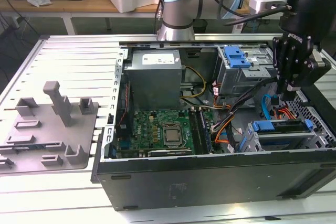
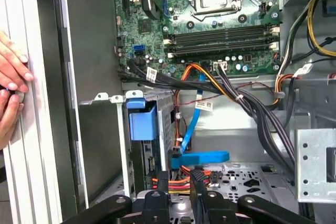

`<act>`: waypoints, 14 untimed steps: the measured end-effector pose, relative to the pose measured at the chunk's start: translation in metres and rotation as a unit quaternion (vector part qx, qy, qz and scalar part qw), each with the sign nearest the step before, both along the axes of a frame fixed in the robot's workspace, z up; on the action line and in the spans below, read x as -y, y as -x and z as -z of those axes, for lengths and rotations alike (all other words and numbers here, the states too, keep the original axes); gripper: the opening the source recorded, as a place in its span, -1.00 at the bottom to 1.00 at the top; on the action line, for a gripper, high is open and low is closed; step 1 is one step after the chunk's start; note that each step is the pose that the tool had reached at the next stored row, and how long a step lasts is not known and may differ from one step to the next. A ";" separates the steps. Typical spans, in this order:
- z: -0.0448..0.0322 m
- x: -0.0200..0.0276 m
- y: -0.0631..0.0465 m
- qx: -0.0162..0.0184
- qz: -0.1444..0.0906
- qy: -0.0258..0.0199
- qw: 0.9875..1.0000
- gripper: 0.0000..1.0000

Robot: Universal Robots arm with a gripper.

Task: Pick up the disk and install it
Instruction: 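Insert the second disk wire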

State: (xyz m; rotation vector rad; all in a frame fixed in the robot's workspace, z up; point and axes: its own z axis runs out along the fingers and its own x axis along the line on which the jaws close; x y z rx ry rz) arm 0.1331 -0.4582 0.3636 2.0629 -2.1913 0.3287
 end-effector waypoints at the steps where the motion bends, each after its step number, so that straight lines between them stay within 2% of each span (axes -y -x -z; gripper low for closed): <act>1: 0.0000 0.0000 0.002 0.000 0.000 0.000 1.000 -0.39; 8: 0.0004 0.0020 0.009 0.002 0.000 0.000 1.000 -0.39; 14: 0.0022 0.0033 0.014 0.008 0.001 0.000 1.000 -0.39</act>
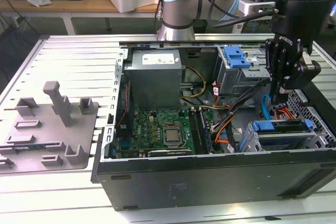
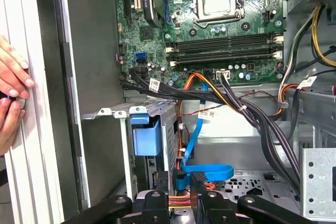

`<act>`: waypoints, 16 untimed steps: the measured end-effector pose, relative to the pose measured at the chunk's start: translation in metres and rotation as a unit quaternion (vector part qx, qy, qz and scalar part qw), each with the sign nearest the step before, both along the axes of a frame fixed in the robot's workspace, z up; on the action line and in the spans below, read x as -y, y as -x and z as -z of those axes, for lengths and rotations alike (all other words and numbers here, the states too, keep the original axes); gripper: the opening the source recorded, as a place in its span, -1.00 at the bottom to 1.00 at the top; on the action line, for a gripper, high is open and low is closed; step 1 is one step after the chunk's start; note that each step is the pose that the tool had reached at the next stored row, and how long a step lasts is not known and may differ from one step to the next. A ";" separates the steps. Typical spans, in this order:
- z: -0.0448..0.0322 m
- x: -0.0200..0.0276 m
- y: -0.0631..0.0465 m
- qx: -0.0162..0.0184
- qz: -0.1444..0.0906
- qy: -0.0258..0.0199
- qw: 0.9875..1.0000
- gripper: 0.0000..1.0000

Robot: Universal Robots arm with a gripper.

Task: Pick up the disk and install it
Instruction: 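Insert the second disk wire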

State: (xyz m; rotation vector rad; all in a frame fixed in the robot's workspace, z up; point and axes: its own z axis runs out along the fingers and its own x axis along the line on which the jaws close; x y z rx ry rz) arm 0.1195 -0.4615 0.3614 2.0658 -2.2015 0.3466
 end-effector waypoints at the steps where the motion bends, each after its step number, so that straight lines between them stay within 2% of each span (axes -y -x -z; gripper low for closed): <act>1: 0.0003 0.0000 0.000 0.000 0.002 0.000 1.000 -0.39; 6: 0.0014 -0.0007 0.000 0.001 0.026 0.000 1.000 -0.39; 10: 0.0018 -0.0058 0.002 0.001 0.027 0.000 1.000 -0.39; 16: 0.0022 -0.0064 0.002 0.001 0.020 0.000 1.000 -0.39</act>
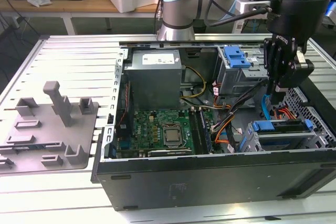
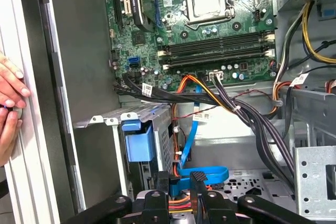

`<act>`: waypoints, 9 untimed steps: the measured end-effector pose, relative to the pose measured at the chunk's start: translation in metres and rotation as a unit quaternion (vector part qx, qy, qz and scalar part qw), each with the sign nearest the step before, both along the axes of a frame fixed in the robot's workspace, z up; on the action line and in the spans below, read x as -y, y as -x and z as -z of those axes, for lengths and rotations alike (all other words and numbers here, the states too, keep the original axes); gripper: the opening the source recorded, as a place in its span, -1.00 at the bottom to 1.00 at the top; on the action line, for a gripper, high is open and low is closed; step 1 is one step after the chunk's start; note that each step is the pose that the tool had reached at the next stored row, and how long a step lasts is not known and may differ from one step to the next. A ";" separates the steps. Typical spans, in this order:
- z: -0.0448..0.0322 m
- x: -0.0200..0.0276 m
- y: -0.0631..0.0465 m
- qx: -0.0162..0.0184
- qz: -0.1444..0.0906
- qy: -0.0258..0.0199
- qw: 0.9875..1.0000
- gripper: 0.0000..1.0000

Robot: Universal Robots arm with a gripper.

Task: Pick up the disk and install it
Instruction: 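Insert the second disk wire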

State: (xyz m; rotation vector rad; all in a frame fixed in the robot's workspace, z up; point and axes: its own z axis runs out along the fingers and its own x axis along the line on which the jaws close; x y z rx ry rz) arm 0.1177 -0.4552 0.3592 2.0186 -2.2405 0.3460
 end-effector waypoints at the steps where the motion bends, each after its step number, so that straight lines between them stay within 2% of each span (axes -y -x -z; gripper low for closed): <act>1: 0.0000 0.0000 0.000 0.000 -0.002 0.000 1.000 -0.39; 5: 0.0001 0.0000 0.001 0.000 -0.015 0.000 1.000 -0.39; 9: 0.0003 0.0005 0.004 0.000 -0.017 0.000 1.000 -0.39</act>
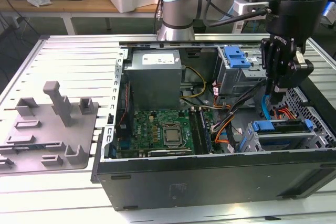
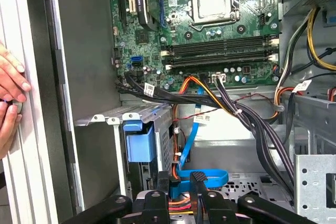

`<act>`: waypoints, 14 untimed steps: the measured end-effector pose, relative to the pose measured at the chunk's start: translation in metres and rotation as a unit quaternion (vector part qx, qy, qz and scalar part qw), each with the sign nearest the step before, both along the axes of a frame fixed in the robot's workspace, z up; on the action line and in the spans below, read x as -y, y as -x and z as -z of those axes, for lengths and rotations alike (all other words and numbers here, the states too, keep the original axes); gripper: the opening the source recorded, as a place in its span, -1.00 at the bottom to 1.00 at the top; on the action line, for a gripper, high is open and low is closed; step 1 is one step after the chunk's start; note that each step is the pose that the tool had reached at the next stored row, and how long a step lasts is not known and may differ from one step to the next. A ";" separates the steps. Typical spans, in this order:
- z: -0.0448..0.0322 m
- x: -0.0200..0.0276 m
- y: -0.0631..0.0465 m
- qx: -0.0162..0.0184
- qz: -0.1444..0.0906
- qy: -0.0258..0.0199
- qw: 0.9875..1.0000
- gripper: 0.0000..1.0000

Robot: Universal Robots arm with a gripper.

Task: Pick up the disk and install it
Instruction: 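Insert the second disk wire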

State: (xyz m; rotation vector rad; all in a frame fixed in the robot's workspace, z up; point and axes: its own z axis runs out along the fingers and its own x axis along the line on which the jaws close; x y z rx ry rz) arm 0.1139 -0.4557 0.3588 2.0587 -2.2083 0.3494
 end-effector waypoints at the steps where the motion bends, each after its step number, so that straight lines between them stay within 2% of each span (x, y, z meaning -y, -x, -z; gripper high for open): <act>1: 0.0000 0.0001 0.000 0.000 0.000 0.000 1.000 -0.39; 14: 0.0006 0.0002 0.000 0.000 -0.008 0.000 1.000 -0.39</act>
